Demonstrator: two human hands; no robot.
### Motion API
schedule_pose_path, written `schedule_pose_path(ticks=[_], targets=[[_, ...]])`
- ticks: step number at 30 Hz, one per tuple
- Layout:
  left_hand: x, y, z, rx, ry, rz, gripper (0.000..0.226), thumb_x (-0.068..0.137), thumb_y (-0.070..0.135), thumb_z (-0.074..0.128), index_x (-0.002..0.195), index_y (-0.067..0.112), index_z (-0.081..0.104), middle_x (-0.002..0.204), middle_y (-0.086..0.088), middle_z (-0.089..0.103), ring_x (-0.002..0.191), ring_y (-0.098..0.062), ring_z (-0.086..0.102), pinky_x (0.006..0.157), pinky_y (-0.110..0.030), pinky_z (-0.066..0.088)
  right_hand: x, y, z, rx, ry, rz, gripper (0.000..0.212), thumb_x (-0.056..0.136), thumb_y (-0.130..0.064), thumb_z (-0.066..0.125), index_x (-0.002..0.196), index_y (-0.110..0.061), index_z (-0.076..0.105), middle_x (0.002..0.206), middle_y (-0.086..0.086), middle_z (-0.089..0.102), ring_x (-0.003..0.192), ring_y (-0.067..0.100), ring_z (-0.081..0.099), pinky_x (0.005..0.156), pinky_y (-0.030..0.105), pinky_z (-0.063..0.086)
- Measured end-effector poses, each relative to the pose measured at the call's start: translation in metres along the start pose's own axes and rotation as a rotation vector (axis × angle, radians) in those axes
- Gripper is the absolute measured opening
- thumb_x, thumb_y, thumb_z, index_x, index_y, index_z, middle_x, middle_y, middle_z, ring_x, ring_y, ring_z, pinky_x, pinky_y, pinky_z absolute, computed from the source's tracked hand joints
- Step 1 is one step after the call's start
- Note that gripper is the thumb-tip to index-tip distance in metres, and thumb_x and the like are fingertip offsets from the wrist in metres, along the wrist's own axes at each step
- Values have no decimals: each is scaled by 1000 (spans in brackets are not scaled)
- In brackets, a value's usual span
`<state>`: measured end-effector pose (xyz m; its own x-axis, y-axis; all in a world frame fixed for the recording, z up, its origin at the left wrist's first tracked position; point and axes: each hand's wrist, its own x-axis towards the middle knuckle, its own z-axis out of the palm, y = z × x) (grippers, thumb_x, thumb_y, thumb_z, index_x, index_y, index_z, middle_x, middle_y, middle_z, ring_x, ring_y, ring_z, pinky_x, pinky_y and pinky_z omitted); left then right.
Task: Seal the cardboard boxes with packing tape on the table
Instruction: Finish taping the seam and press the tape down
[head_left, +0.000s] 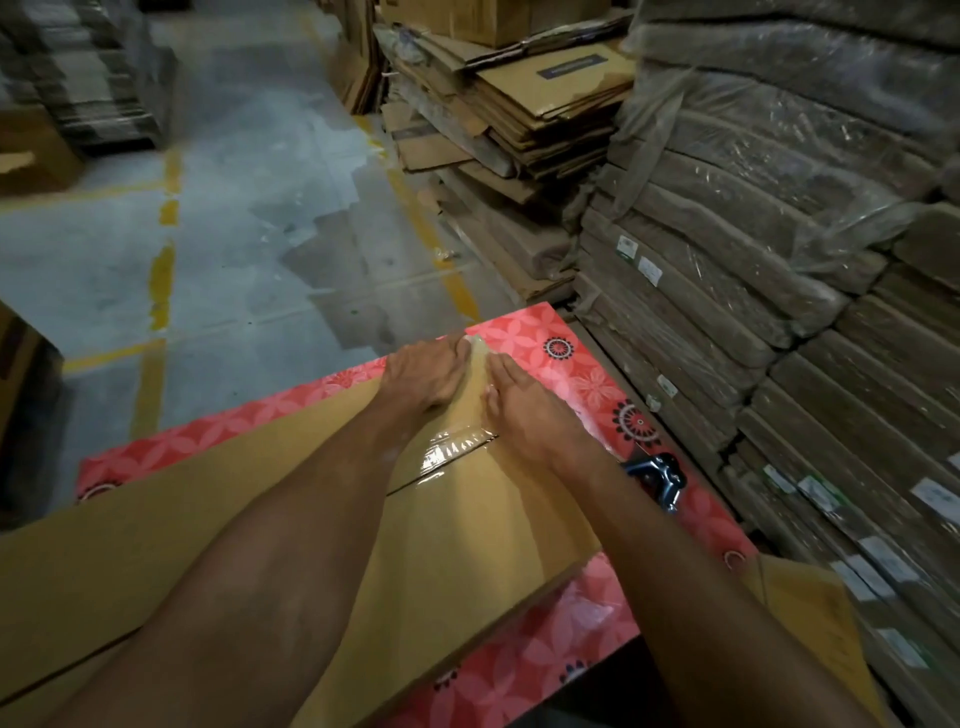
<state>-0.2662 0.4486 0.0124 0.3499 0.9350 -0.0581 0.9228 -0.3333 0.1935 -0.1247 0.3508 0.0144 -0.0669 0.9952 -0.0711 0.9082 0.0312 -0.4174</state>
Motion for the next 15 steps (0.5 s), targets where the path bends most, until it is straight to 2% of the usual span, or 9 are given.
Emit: schedule_pose_path(ticks=[3,5,7,9,12,15], targets=[[-5,7,1,16,110,93,45,107,42,21,141,30,47,141,-6,55,131,-29,50,107,-48,35,-23,2,0,-35,47,-1,54,108,-29,27,158,-9,23,162,7,30,146,25,35,111,42,40],[-17,15,5,14,171,255,44,107,33,27,145,25,47,148,-2,51,139,-22,42,117,-46,26,-25,0,-1,-29,49,12,54,108,-28,28,158,-10,22,161,7,31,143,26,38,109,42,39],[-31,24,13,-21,138,346,48,104,27,28,148,16,45,155,-5,43,147,-22,33,122,-41,19,-24,1,-2,-29,37,11,55,108,-27,28,159,-9,20,163,8,28,143,29,39,113,42,35],[-40,26,15,-38,118,352,53,104,26,24,154,12,35,161,-7,33,151,-23,23,123,-37,13,-22,2,0,-59,20,-6,57,108,-26,26,160,-6,15,168,11,19,151,27,28,119,40,27],[-41,21,13,0,81,328,52,109,29,23,159,16,22,166,-3,21,154,-18,13,123,-35,5,-25,1,0,-85,-10,2,58,110,-30,21,161,-9,7,171,7,4,157,20,8,125,40,13],[-36,23,12,60,16,300,54,109,38,19,161,22,14,168,4,12,154,-14,5,125,-37,3,-48,7,-3,-103,-20,2,59,109,-37,20,162,-14,7,171,3,2,157,16,3,126,39,6]])
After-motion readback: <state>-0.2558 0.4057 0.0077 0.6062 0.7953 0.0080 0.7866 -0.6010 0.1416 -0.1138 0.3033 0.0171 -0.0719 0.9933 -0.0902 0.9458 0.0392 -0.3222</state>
